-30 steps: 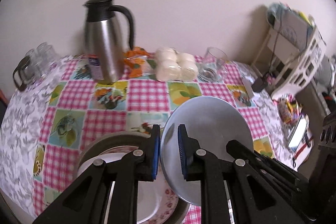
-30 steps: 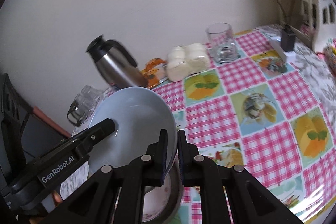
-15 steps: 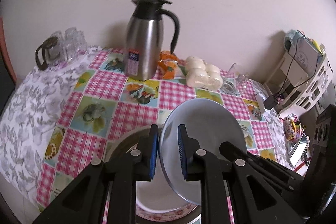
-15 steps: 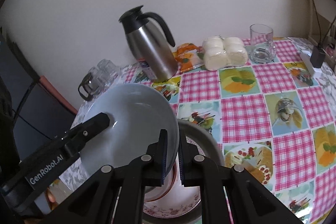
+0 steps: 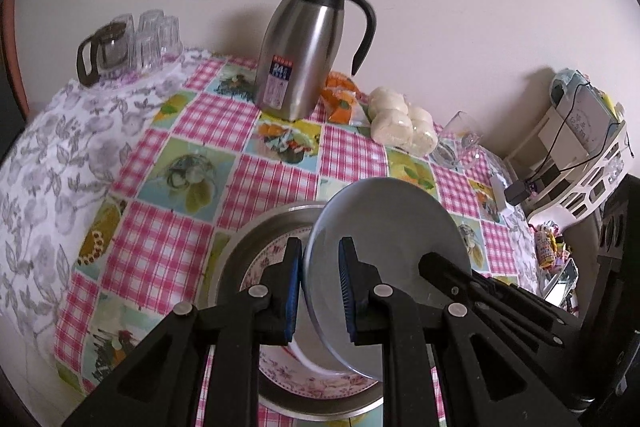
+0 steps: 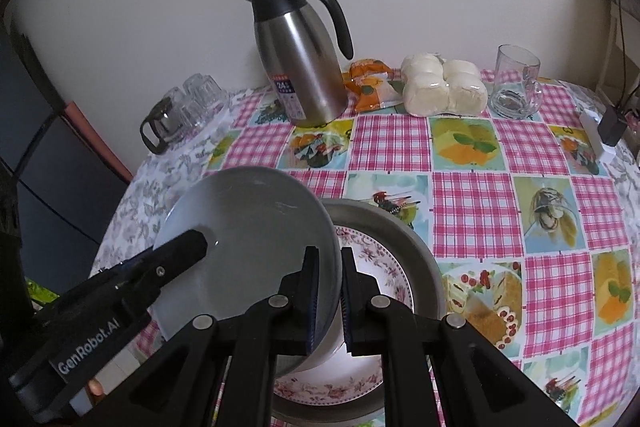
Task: Organize plates and bowls
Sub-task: 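Lower the white bowl onto the stacked bowls with both grippers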
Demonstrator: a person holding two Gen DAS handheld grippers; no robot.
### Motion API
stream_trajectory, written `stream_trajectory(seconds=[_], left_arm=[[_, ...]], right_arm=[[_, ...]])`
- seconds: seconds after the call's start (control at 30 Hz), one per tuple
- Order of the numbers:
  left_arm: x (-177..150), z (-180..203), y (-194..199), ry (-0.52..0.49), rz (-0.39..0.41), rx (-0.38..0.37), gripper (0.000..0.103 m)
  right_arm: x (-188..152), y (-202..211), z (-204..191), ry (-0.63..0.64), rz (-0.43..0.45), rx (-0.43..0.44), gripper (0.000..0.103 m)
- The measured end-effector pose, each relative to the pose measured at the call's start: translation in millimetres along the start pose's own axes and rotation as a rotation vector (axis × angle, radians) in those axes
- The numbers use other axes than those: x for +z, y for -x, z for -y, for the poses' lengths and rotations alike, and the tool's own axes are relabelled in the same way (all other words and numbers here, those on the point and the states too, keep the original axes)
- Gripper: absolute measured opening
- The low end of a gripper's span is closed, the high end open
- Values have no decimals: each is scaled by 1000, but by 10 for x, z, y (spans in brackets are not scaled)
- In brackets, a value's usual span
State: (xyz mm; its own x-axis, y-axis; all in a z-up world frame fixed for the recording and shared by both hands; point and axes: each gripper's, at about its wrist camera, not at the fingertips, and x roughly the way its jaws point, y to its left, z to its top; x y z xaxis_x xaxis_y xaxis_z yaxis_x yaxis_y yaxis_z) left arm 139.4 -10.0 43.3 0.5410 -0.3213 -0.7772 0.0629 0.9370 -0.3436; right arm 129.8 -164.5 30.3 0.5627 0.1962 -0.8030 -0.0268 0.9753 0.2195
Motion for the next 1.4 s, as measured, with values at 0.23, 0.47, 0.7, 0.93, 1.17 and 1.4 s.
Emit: stream_trajectory(seconds=[0.23, 0.47, 0.7, 0.93, 1.17, 1.4], left_arm=[[-22, -163, -54, 43, -25, -41, 17], [-30, -240, -120, 68, -49, -73, 17], [-21, -272, -140, 83, -55, -101, 17], [-1, -302, -133, 99, -46, -120, 17], [-3, -308, -161, 104, -54, -126, 17], [-10, -354, -213, 119, -59, -109, 17]], right_arm=[[-37, -145, -90, 32, -49, -44, 14], [-55, -222, -142, 56, -66, -89, 14], [-57, -232, -171, 72, -70, -139, 14], [-62, -268, -172, 80, -74, -160, 14], [-55, -288, -125, 69, -82, -142, 14], [-32, -215, -47, 44, -58, -102, 14]])
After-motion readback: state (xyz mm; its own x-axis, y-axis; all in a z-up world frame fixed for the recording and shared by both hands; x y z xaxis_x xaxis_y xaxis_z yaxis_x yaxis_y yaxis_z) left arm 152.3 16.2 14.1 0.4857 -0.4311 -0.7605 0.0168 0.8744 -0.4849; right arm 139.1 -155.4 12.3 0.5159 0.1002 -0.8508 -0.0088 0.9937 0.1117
